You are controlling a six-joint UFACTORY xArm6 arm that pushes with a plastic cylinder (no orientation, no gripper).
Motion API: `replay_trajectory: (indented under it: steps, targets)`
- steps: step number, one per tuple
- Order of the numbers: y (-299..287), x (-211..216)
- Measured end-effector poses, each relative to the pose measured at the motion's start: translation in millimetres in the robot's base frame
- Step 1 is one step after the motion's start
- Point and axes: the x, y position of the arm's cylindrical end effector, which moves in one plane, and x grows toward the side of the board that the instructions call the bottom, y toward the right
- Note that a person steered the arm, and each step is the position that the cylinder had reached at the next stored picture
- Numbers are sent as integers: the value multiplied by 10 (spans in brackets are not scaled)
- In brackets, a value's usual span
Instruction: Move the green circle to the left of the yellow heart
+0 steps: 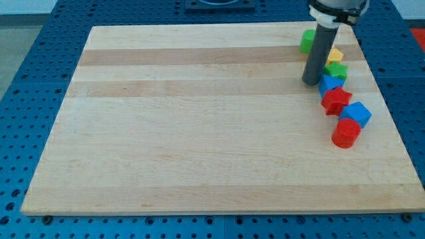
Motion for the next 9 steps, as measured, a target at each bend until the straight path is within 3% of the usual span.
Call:
replay_trajectory:
  steps: [1,2,3,4,5,6,9]
  targets:
    - [0,0]
    - [-589,0]
    - [-1642,-16]
    - [-2314,-384]
    - [-2595,-1102]
    - [-2471,-1700]
    - [-1667,-1826]
